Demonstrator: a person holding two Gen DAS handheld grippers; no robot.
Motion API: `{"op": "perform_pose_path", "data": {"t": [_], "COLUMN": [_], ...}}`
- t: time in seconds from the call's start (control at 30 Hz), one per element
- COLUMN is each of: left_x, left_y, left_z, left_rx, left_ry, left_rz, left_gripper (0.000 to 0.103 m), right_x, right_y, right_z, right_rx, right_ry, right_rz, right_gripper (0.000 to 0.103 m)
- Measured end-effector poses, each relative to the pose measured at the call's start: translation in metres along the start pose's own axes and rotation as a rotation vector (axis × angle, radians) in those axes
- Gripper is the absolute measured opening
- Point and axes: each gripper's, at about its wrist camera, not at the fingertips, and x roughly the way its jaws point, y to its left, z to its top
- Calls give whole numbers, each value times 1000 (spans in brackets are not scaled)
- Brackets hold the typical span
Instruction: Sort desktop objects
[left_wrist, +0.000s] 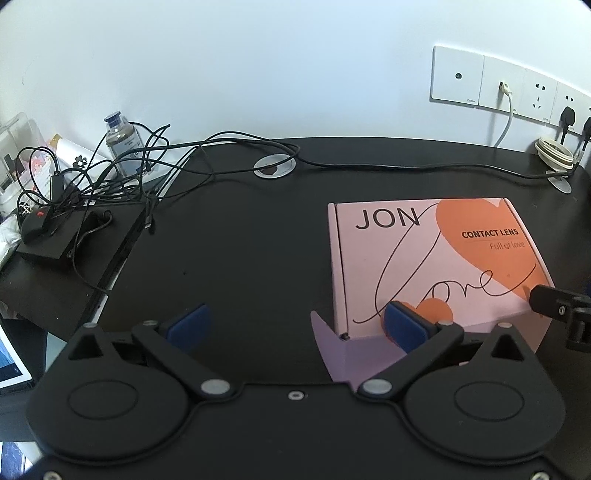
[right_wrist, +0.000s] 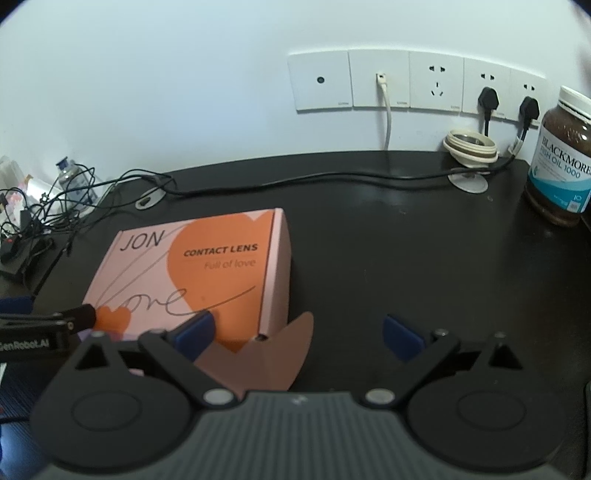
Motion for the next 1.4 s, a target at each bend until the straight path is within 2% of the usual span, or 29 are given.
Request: {"op": "perform_pose_path", "data": {"t": [0.57, 1.03, 1.17, 1.4], "left_x": [6, 9, 7, 2], "left_y": [-2, 6, 5, 5], "left_z": [10, 13, 13, 7], "left_rx": [-1, -29, -22, -9], "left_ry": [15, 54, 61, 73], "left_rz": [10, -26, -32, -45], "left_gripper": [103, 103, 103, 103], "right_x": [6, 10, 7, -1], "right_y": [3, 2, 6, 3], "right_z": [7, 17, 16, 11], "right_rx": [12, 9, -25, -9], "right_ry": [18, 85, 82, 85], "right_rz": [-9, -2, -18, -3], "right_gripper": [102, 102, 102, 102]}}
